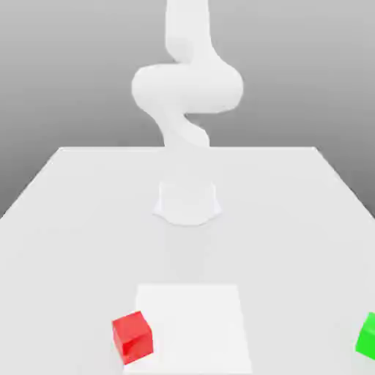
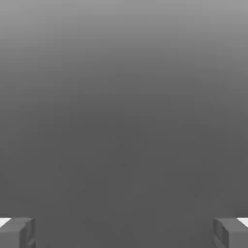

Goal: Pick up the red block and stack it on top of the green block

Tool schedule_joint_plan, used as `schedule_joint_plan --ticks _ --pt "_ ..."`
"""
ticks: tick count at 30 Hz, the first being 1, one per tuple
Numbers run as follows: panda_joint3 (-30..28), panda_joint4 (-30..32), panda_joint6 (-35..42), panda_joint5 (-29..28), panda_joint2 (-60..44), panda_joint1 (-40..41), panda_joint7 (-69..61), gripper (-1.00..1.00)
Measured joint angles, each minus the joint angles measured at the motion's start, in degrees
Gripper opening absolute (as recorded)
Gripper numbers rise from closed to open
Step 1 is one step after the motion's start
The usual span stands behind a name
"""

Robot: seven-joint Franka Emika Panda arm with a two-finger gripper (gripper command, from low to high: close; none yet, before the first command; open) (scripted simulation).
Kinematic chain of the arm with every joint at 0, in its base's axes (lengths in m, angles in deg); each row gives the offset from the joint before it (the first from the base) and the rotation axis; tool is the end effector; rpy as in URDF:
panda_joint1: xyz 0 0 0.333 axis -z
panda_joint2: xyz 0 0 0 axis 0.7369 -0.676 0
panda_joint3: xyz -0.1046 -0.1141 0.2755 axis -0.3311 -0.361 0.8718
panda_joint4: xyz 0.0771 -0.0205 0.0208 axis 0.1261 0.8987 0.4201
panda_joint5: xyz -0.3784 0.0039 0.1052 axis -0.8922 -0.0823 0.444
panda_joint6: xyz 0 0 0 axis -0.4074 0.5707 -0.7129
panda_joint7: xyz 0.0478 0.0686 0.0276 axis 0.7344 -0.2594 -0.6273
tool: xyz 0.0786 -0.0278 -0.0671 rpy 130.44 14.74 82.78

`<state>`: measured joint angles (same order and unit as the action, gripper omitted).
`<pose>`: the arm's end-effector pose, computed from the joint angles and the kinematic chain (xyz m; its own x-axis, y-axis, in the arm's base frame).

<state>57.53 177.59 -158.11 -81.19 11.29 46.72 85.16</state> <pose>0.3808 -0.0085 0.6712 0.5487 -0.6812 0.4846 -0.5088 -0.7321 -0.4529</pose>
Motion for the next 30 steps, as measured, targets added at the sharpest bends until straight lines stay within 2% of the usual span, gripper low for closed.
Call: schedule_joint_plan --ticks 9,17,23,28,29,30 --pt "-5.9 4.5 -7.9 -0.3 -18.9 -2.3 -13.8 0.00" --pt "-9.9 8.4 -14.7 2.2 -35.6 -2.8 -27.9 0.00" --pt "-9.8 11.3 -19.9 4.8 -48.2 -0.5 -38.9 0.00" --pt "-6.7 10.6 -27.4 8.4 -58.6 2.3 -43.4 0.00" --pt "-5.9 10.3 -29.0 9.1 -60.6 2.9 -44.0 -1.00" --pt "-5.9 10.3 -29.0 9.1 -60.6 2.9 -44.0 -1.00"
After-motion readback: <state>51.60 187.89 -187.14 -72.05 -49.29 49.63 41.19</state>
